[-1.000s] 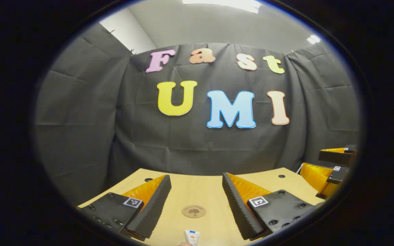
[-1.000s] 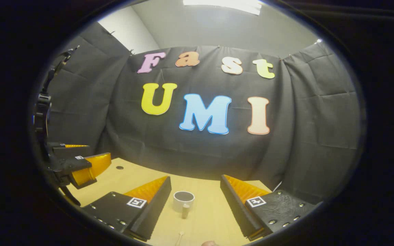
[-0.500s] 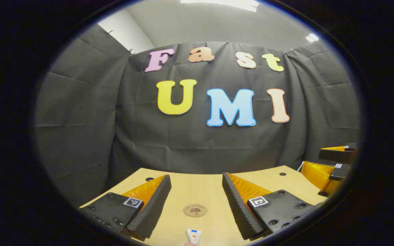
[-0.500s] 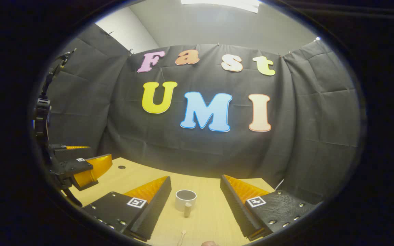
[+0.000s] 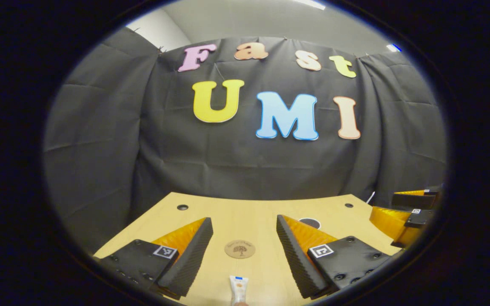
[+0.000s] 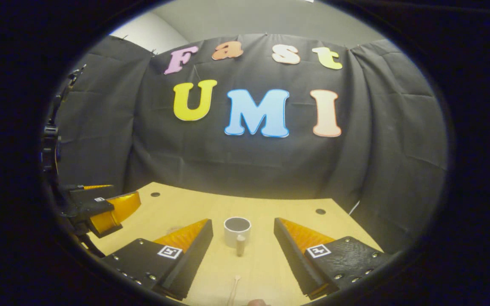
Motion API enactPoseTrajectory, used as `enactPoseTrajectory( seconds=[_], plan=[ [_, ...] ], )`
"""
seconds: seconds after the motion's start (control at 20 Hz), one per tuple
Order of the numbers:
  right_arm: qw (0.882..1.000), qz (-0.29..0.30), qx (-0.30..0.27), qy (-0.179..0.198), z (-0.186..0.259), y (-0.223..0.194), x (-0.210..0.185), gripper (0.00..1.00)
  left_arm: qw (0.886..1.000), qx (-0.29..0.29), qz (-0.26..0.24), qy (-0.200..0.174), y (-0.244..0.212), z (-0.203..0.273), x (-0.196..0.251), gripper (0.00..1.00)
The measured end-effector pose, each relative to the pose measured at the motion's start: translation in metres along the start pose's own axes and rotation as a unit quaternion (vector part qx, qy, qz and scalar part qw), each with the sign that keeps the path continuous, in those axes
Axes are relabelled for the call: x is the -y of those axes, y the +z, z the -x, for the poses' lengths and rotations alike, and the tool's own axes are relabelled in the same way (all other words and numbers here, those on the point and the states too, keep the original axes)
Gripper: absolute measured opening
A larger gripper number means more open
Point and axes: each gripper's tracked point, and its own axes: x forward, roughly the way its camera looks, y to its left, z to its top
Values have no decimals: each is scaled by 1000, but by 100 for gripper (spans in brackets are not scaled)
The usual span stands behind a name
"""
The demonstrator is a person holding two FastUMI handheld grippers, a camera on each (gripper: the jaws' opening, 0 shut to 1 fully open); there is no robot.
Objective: Put the toothbrush and toothpaste on the desktop into the cup, then pick up the cup and place it on the coaster on the desktop.
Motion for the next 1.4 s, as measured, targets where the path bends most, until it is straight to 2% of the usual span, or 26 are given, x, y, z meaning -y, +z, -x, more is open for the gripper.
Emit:
enactPoseTrajectory(
  seconds=[0.05, 0.15, 0.25, 0.5, 0.85, 1.15, 1.4],
  plan=[
    [1000, -6, -18, 2, -4, -8, -1, 90, 1000, -16, -2, 2, -7, -4, -2, 96],
    [998, -11, -55, -1, -10, -25, 0, 91, 999, -50, -9, 9, -24, -12, -8, 99],
    [996, -14, -90, -4, -15, -40, 1, 90, 996, -83, -13, 12, -40, -20, -14, 96],
    [983, -33, -179, 7, -27, -80, -6, 91, 984, -181, -6, 8, -89, -42, -19, 96],
    [959, -36, -281, 19, -33, -131, -15, 91, 952, -306, -1, -2, -160, -47, -20, 97],
    [929, -43, -368, 24, -29, -178, -23, 91, 914, -407, 4, -4, -217, -38, -20, 97],
    [899, -54, -433, 24, -22, -211, -27, 92, 889, -458, 4, -8, -246, -25, -25, 97]
  ],
)
